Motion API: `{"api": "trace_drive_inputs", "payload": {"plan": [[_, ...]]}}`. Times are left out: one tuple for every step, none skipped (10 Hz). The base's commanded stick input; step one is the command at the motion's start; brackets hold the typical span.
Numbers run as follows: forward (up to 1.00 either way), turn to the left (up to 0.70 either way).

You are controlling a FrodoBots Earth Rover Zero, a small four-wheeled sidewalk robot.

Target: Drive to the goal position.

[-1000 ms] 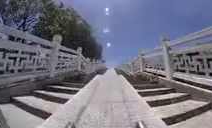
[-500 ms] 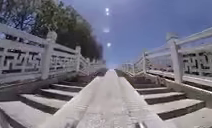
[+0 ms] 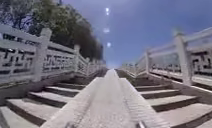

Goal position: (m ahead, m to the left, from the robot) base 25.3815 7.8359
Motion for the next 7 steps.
{"api": "trace_drive_inputs", "payload": {"plan": [[0.45,0.0],[0.45,0.0],[0.45,0.0],[0.45,0.0],[0.45,0.0],[0.45,0.0],[0.45,0.0]]}}
